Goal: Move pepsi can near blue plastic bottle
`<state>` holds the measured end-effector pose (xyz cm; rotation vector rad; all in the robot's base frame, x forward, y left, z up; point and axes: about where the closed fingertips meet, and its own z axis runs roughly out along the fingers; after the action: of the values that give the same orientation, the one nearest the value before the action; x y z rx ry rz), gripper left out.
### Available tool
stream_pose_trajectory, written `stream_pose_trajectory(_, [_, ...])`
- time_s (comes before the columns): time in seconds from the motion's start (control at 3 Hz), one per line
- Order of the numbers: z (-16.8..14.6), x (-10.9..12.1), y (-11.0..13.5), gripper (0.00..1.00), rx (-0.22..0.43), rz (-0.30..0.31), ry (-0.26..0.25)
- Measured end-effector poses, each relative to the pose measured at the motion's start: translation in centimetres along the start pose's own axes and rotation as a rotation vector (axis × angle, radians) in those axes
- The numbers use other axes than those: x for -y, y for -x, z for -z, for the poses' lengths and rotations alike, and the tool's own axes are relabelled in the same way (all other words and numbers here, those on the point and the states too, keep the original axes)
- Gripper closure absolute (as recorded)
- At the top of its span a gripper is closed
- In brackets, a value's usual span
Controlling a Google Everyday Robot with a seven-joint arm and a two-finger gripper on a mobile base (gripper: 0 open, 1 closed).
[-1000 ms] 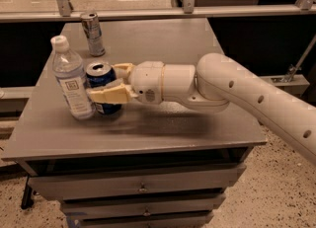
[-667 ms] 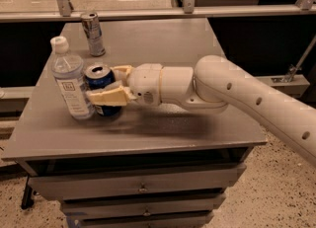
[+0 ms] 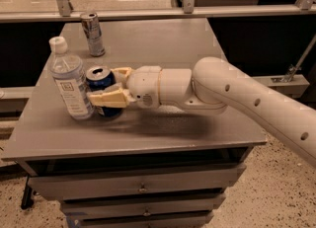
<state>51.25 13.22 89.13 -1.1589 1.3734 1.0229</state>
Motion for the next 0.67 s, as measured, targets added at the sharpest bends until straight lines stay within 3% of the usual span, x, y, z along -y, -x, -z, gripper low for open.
stream_pose_trajectory(0.33, [0.20, -0.04, -0.06, 0.16, -0.005, 0.004, -0.002])
stream_pose_trajectory(0.67, [0.82, 0.26, -0.03, 0.00, -0.012, 0.009, -0.013])
